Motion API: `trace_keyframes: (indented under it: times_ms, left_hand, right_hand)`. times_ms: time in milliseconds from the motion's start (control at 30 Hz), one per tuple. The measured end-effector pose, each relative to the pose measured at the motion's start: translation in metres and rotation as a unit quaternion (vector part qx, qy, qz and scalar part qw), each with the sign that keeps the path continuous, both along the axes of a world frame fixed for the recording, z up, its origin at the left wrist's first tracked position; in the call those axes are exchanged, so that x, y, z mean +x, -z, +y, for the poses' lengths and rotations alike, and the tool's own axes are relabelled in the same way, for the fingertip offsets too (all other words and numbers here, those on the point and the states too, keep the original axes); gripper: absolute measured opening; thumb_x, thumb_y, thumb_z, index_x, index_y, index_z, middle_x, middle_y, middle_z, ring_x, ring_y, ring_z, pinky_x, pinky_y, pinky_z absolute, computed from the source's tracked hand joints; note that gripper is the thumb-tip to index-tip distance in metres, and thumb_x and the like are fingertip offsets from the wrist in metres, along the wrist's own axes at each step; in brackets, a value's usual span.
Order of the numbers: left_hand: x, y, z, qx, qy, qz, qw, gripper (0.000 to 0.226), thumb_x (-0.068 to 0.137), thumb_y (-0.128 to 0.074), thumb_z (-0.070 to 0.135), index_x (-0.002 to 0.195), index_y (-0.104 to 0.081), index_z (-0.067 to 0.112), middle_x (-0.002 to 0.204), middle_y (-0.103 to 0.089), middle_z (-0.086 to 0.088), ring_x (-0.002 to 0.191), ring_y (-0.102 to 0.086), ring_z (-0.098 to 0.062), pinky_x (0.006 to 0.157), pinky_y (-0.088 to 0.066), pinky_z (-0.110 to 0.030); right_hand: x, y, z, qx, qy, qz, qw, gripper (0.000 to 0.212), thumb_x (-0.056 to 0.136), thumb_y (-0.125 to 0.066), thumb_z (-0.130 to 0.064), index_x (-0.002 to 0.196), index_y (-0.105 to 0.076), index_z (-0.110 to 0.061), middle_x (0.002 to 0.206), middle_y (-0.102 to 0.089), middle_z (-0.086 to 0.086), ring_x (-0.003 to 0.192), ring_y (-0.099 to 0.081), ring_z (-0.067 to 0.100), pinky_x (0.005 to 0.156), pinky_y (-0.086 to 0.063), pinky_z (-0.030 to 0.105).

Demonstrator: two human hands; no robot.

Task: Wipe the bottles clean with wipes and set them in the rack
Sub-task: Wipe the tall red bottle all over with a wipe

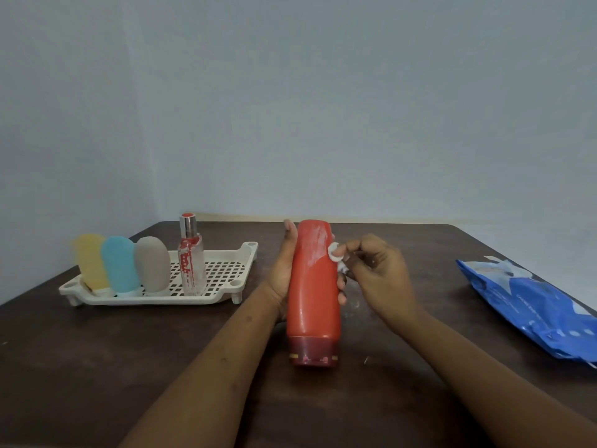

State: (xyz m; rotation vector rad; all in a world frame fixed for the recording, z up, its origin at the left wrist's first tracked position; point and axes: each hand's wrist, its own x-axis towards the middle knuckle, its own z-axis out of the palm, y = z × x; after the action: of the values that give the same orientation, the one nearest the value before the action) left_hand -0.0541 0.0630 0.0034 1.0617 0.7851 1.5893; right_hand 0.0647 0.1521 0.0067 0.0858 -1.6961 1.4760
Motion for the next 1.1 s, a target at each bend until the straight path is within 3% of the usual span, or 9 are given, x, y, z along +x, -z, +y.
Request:
trace_keyframes:
  times_ms: [67,167,300,500,600,700,833,967,1100]
  left_hand:
    - [0.0,0.0,0.0,-0.008,-0.016,-0.004,1.0,0.094,0.044,-0.066,0.084,0.107,-0.061,0.014,0.077,-0.065,-0.015,0.062,-0.066,-0.028,0.06,-0.057,-0.036]
    - [0.0,0.001,0.002,-0.02,-0.015,-0.001,1.0,0.1,0.043,-0.065,0.085,0.105,-0.053,0.007,0.076,-0.064,-0.017,0.06,-0.066,-0.029,0.058,-0.057,-0.036]
    - [0.007,0.001,0.003,-0.055,0.027,0.017,0.998,0.093,0.038,-0.063,0.088,0.092,-0.059,0.012,0.074,-0.065,-0.019,0.06,-0.067,-0.031,0.06,-0.057,-0.033]
    - [0.01,0.001,0.008,-0.075,0.031,0.012,0.997,0.09,0.038,-0.065,0.087,0.096,-0.06,0.018,0.076,-0.066,-0.02,0.064,-0.067,-0.032,0.062,-0.057,-0.036]
    - [0.01,0.001,0.008,-0.081,0.034,0.014,0.996,0.093,0.038,-0.064,0.088,0.096,-0.058,0.015,0.076,-0.065,-0.02,0.063,-0.067,-0.033,0.062,-0.057,-0.036]
    - [0.011,0.001,0.008,-0.095,0.015,0.021,0.995,0.095,0.046,-0.054,0.091,0.098,-0.056,0.011,0.076,-0.065,-0.02,0.062,-0.067,-0.032,0.061,-0.057,-0.035]
    - [0.011,0.0,0.007,-0.103,-0.087,0.034,0.99,0.091,0.068,-0.021,0.084,0.089,-0.065,0.007,0.074,-0.065,-0.016,0.061,-0.066,-0.025,0.06,-0.056,-0.032]
    - [0.014,-0.003,0.005,-0.122,-0.14,0.018,0.982,0.086,0.063,-0.025,0.082,0.084,-0.07,0.012,0.076,-0.067,-0.013,0.064,-0.067,-0.024,0.059,-0.058,-0.036]
    - [0.012,-0.001,0.004,-0.121,-0.173,0.009,0.977,0.084,0.074,-0.018,0.081,0.086,-0.064,0.012,0.066,-0.067,-0.008,0.058,-0.067,-0.019,0.054,-0.057,-0.03]
  right_hand:
    - [0.003,-0.001,-0.003,0.091,0.061,0.001,0.994,0.018,0.088,-0.054,0.009,0.078,-0.066,0.0,0.086,-0.057,0.012,0.05,-0.058,0.011,0.044,-0.05,0.023]
    - [0.001,0.002,-0.001,0.17,0.122,0.016,0.978,0.024,0.087,-0.053,0.015,0.078,-0.068,-0.002,0.089,-0.061,0.007,0.055,-0.06,0.011,0.049,-0.05,0.019]
    - [-0.006,0.002,0.013,0.229,0.242,0.041,0.942,0.037,0.083,-0.052,0.016,0.082,-0.068,-0.018,0.091,-0.065,-0.002,0.086,-0.061,0.004,0.073,-0.047,0.012]
    - [-0.008,-0.004,0.019,0.271,0.26,0.031,0.926,0.03,0.091,-0.052,0.005,0.098,-0.069,-0.019,0.104,-0.062,-0.012,0.102,-0.056,-0.007,0.085,-0.042,0.007]
    - [-0.009,-0.004,0.019,0.28,0.262,0.015,0.924,0.028,0.092,-0.053,0.0,0.106,-0.07,-0.019,0.11,-0.063,-0.014,0.107,-0.056,-0.003,0.091,-0.044,0.014]
    - [-0.009,-0.004,0.02,0.301,0.27,-0.019,0.914,0.026,0.093,-0.055,-0.006,0.108,-0.07,-0.021,0.11,-0.066,-0.01,0.106,-0.058,0.005,0.092,-0.046,0.022]
    - [-0.006,-0.001,0.011,0.372,0.279,-0.031,0.885,0.029,0.087,-0.054,-0.004,0.105,-0.072,-0.018,0.105,-0.069,-0.002,0.097,-0.054,0.006,0.087,-0.033,0.002]
    - [-0.002,-0.002,0.0,0.425,0.276,-0.038,0.861,0.029,0.084,-0.054,-0.005,0.103,-0.072,-0.017,0.101,-0.071,-0.002,0.093,-0.058,0.01,0.083,-0.033,0.011]
    - [0.001,-0.001,-0.005,0.441,0.224,-0.036,0.868,0.03,0.083,-0.056,-0.005,0.102,-0.072,-0.021,0.097,-0.071,-0.01,0.088,-0.055,0.003,0.084,-0.034,0.006]
